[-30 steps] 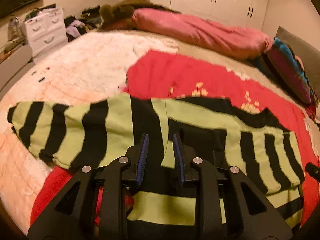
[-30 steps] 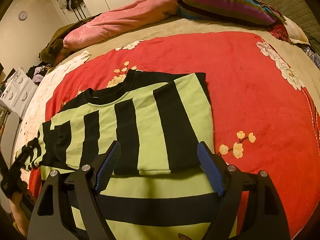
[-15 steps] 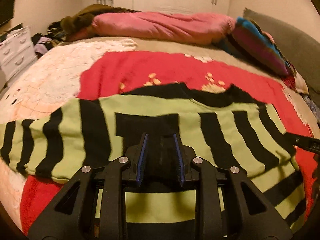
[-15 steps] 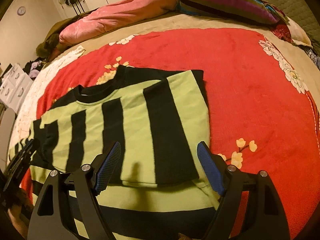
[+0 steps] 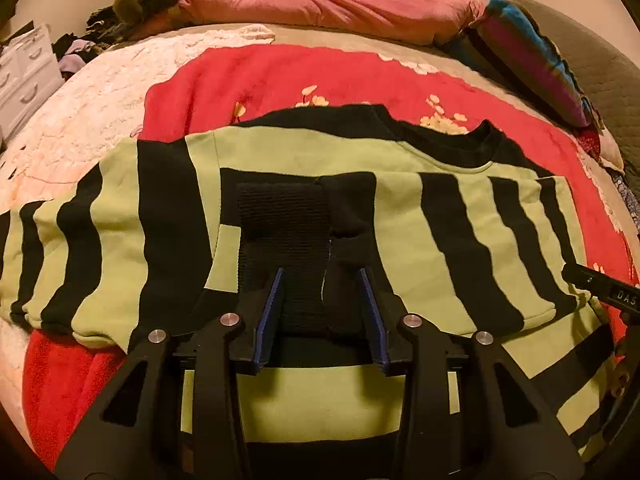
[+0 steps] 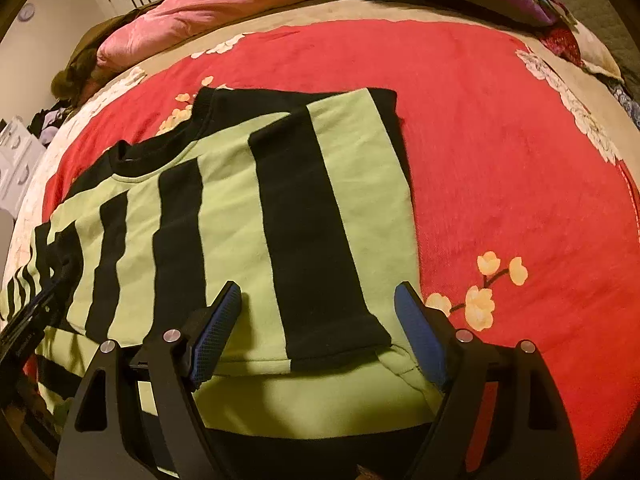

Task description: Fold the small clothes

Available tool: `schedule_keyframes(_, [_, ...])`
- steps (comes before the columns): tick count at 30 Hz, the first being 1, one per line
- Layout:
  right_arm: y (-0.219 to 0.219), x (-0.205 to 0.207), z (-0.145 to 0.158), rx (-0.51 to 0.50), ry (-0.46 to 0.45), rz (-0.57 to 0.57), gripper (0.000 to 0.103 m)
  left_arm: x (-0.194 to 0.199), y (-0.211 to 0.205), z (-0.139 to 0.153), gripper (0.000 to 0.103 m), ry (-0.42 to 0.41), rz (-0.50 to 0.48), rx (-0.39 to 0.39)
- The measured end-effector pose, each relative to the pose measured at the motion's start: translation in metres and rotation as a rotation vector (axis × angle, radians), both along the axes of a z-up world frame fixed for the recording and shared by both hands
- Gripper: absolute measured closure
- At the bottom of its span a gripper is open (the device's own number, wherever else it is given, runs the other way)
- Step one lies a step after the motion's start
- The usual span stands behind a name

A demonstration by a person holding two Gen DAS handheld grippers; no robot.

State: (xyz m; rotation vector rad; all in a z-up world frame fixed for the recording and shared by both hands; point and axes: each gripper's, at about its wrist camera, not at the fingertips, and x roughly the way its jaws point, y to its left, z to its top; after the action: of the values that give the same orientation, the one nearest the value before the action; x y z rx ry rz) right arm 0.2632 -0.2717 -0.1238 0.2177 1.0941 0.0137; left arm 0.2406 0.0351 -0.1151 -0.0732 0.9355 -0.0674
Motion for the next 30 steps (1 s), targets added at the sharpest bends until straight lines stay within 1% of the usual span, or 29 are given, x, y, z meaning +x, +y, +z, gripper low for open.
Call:
schedule_keyframes(2, [-0.003,-0.005,0.006,0.028,-0.022,-0.017,0.025,-0.003,-0.001,0.007,0.065,-0.023,0.000,-0.014])
schedule_keyframes(4, [-0.006,-0.014,0.015,0.057,-0.045,-0.038,0.020,-0.005,-0.002,0.014,0.061,-0.046,-0.001,-0.008])
schedule_keyframes(5, [-0.007,-0.017,0.019,0.064,-0.056,-0.040,0.020,-0.005,-0.004,0.018,0.058,-0.061,0.000,-0.005])
schedule_keyframes(7, [-0.005,-0.025,0.028,0.066,-0.081,-0.030,0.018,-0.009,-0.004,0.027,0.049,-0.094,0.006,-0.008])
schedule_keyframes(9, [-0.003,-0.029,0.035,0.062,-0.097,-0.014,0.018,-0.013,-0.003,0.033,0.033,-0.118,0.021,-0.013])
schedule_keyframes(10, [-0.001,-0.032,0.040,0.059,-0.109,-0.005,0.016,-0.015,-0.002,0.036,0.030,-0.127,0.028,-0.014])
schedule_keyframes(13, [0.003,-0.037,0.053,0.060,-0.136,0.013,0.013,-0.019,-0.001,0.040,0.026,-0.136,0.039,-0.007])
schedule_keyframes(14, [0.005,-0.038,0.055,0.064,-0.141,0.018,0.013,-0.021,0.000,0.042,0.019,-0.136,0.044,-0.005])
schedule_keyframes(15, [0.007,-0.038,0.058,0.068,-0.146,0.023,0.012,-0.023,0.001,0.044,0.015,-0.134,0.048,-0.006])
schedule_keyframes(16, [0.010,-0.040,0.062,0.069,-0.154,0.030,0.008,-0.026,0.002,0.046,0.014,-0.134,0.055,-0.012])
schedule_keyframes(17, [0.012,-0.041,0.065,0.070,-0.161,0.033,0.006,-0.029,0.004,0.049,0.012,-0.136,0.064,-0.014])
schedule_keyframes(18, [0.014,-0.042,0.068,0.072,-0.168,0.036,0.006,-0.033,0.006,0.052,0.010,-0.143,0.072,-0.013])
schedule_keyframes(22, [0.024,-0.049,0.083,0.080,-0.198,0.058,0.005,-0.044,0.016,0.062,0.010,-0.167,0.098,0.000])
schedule_keyframes(30, [0.061,-0.061,0.106,0.099,-0.246,0.141,0.005,-0.065,0.057,0.075,0.010,-0.182,0.203,-0.029])
